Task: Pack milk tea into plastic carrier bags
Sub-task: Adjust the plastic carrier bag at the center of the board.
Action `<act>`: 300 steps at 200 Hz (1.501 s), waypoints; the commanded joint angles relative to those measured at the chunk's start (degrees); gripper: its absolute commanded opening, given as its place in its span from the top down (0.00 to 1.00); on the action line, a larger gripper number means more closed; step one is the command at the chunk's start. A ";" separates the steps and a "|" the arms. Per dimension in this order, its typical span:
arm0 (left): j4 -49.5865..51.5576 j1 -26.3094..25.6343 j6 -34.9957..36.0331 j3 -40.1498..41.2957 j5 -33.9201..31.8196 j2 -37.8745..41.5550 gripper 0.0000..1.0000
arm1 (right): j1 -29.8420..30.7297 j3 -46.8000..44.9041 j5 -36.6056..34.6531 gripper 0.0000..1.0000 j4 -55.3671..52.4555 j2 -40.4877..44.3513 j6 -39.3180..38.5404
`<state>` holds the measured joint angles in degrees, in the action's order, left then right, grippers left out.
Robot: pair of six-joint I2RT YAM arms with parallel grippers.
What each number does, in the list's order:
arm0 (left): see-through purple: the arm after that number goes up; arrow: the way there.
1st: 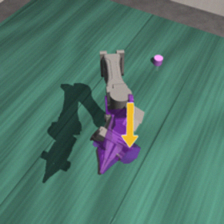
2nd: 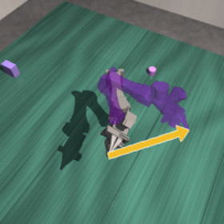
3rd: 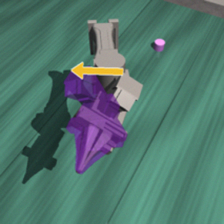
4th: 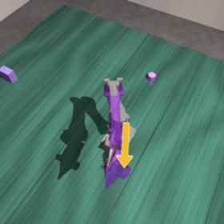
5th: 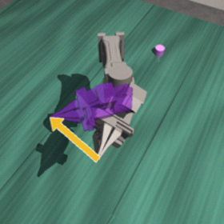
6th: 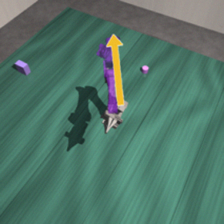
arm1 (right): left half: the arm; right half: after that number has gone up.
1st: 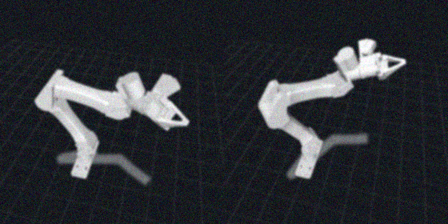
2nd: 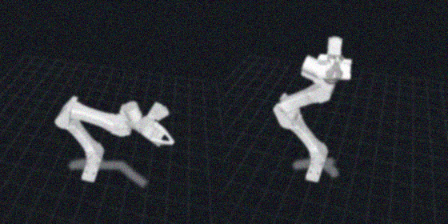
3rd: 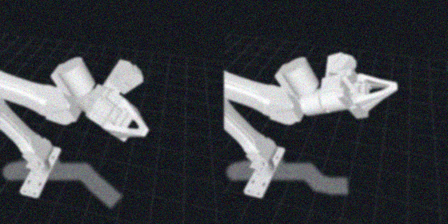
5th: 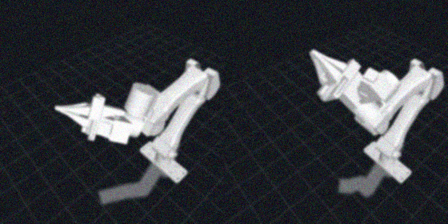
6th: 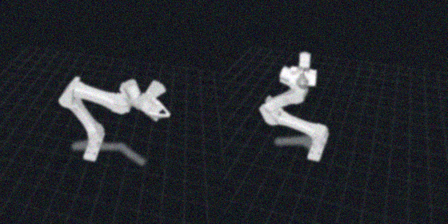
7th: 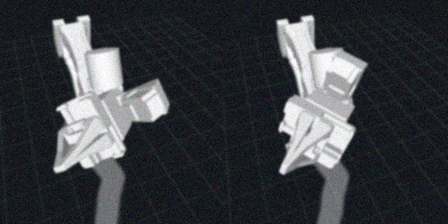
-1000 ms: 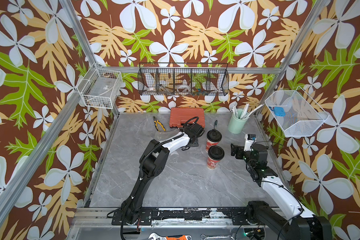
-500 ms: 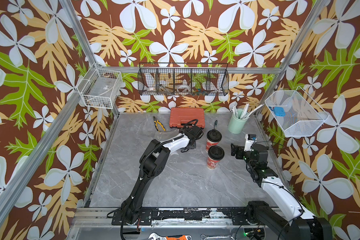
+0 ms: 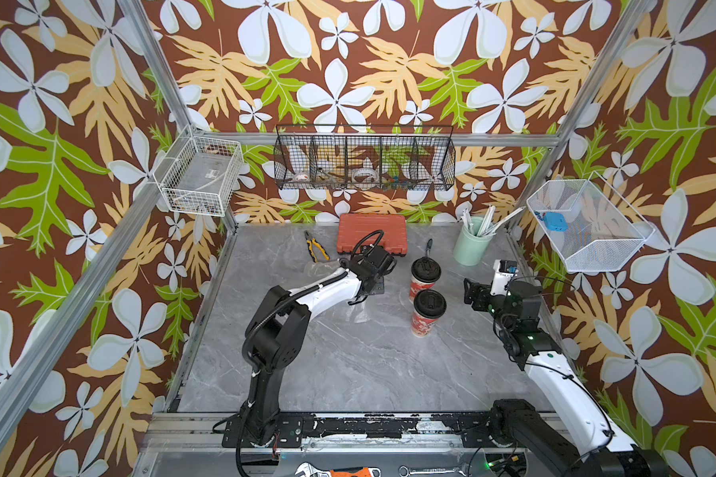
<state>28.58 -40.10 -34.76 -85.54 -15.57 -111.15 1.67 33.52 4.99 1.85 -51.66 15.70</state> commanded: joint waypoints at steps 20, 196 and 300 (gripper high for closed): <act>-7.04 1.54 4.22 11.27 7.96 13.62 1.00 | 1.81 5.65 6.33 0.23 -9.03 3.08 6.14; -5.32 8.70 6.99 22.85 23.44 40.29 1.00 | 42.62 29.71 -4.22 0.37 -8.95 -27.26 27.92; -7.63 9.42 5.28 25.14 24.50 41.32 1.00 | 44.33 39.72 -0.28 0.39 -20.39 -37.11 24.99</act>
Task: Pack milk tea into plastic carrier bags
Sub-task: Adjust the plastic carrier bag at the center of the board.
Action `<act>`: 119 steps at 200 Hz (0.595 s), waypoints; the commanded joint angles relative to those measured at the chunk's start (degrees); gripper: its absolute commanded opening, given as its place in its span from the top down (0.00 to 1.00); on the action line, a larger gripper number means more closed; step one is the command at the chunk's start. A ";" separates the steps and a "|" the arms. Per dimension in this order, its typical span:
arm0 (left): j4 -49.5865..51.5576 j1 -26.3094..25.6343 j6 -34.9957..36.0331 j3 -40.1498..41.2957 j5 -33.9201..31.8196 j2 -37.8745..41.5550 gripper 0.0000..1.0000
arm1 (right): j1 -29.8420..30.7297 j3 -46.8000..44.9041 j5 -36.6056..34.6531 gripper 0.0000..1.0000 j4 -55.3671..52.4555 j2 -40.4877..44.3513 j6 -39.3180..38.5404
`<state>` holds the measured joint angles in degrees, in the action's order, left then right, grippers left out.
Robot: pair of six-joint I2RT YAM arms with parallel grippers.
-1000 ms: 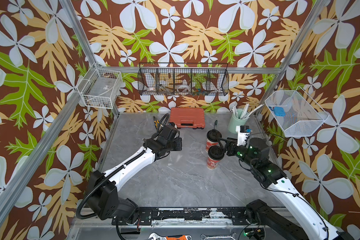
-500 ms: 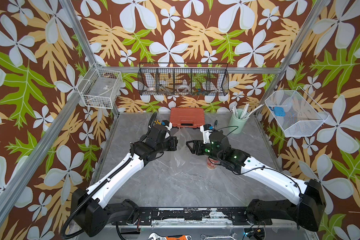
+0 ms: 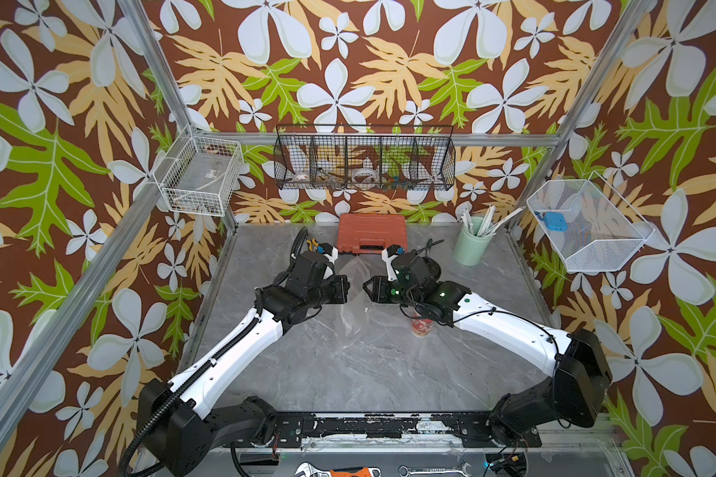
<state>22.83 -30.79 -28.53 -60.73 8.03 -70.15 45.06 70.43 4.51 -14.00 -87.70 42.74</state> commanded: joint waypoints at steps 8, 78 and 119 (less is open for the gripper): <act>-1.91 0.11 -1.00 0.33 1.17 0.28 1.00 | 1.55 3.96 -0.07 0.38 -5.83 -1.58 -2.56; 0.05 0.11 -1.64 -0.25 -1.04 0.99 1.00 | 4.06 10.13 -7.39 0.55 -17.09 -3.73 -4.59; 0.92 0.11 -2.04 -0.11 -1.90 1.46 1.00 | 4.01 10.29 -9.15 0.56 -19.72 -1.90 -5.25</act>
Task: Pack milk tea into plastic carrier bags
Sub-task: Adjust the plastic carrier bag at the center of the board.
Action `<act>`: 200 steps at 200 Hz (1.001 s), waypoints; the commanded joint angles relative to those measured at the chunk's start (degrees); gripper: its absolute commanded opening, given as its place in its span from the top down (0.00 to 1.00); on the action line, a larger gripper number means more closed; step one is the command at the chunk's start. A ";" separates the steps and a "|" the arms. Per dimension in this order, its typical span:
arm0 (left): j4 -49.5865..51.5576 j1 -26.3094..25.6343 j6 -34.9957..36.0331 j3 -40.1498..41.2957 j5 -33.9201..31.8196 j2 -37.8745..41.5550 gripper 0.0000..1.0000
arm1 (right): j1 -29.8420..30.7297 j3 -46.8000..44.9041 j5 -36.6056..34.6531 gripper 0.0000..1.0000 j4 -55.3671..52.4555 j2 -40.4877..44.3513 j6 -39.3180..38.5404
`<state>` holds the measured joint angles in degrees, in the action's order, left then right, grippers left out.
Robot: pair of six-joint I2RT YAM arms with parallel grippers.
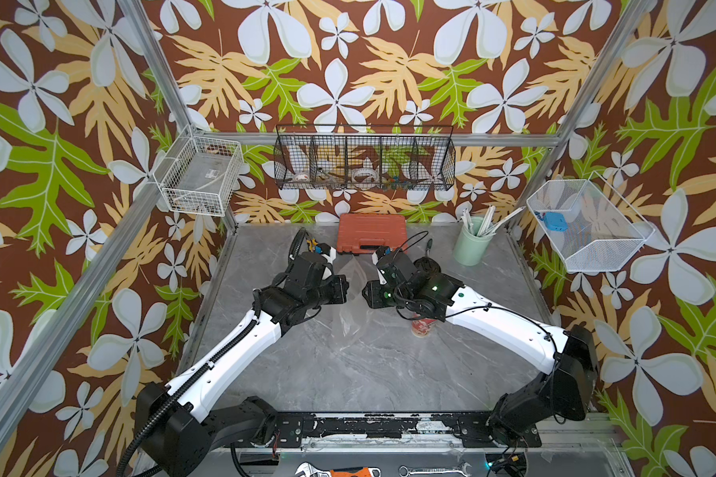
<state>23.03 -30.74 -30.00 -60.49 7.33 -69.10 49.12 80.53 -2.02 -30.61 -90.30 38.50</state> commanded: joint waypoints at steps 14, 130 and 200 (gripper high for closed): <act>0.74 0.07 -0.88 -0.38 -1.09 0.54 1.00 | -0.04 -0.15 -2.88 0.57 -3.63 0.83 -1.24; 4.65 0.07 -1.65 -2.17 -4.89 1.16 0.69 | -0.06 0.75 -0.46 1.00 -2.91 3.22 -1.16; 15.27 0.07 -0.21 -10.91 -6.91 -0.58 0.27 | -0.01 -0.18 3.77 1.00 0.45 3.38 0.22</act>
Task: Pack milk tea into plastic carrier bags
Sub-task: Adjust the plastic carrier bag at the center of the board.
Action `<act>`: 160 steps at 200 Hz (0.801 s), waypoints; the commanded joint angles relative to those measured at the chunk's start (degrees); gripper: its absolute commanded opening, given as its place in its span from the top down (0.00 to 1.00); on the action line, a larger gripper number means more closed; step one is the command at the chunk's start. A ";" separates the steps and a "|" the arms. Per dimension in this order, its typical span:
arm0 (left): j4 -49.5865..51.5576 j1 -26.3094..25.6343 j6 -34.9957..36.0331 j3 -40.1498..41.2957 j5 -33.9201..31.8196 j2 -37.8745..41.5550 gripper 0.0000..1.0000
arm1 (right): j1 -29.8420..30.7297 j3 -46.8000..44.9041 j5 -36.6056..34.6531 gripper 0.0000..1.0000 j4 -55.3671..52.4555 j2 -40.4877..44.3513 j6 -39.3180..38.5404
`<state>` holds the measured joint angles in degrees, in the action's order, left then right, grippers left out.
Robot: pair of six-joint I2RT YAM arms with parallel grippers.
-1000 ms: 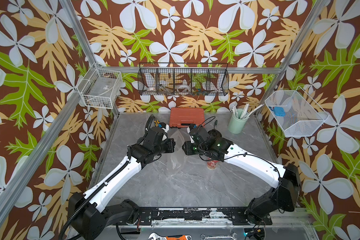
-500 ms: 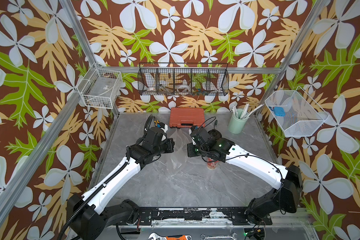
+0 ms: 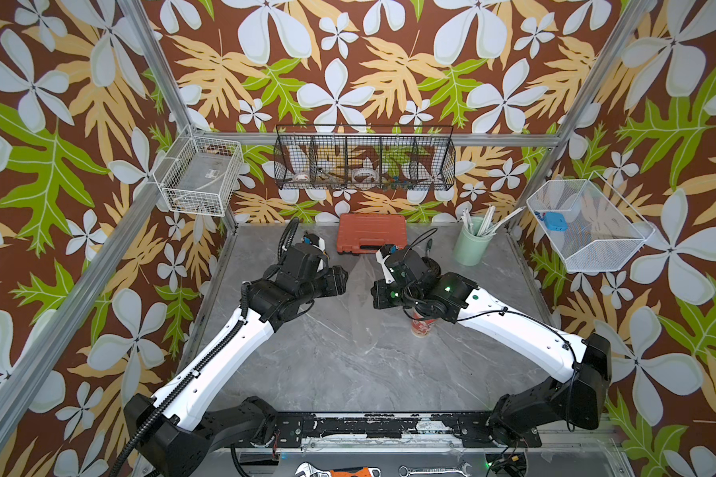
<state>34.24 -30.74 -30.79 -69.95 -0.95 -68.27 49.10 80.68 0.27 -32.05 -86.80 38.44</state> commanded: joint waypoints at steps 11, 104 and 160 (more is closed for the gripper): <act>4.10 -0.15 -0.13 -1.42 2.95 -2.58 0.26 | -0.04 -0.40 1.40 1.00 1.95 -0.22 0.31; 5.45 -6.61 -1.41 -6.61 3.20 -5.80 0.23 | -0.14 -7.26 0.94 1.00 10.03 7.23 2.53; 9.51 -8.87 0.47 -4.38 4.65 -7.07 0.23 | -0.72 -11.78 2.25 1.00 15.56 9.48 5.51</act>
<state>41.12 -38.89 -31.40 -75.55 2.00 -75.02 48.34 69.10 1.76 -20.01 -77.36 42.19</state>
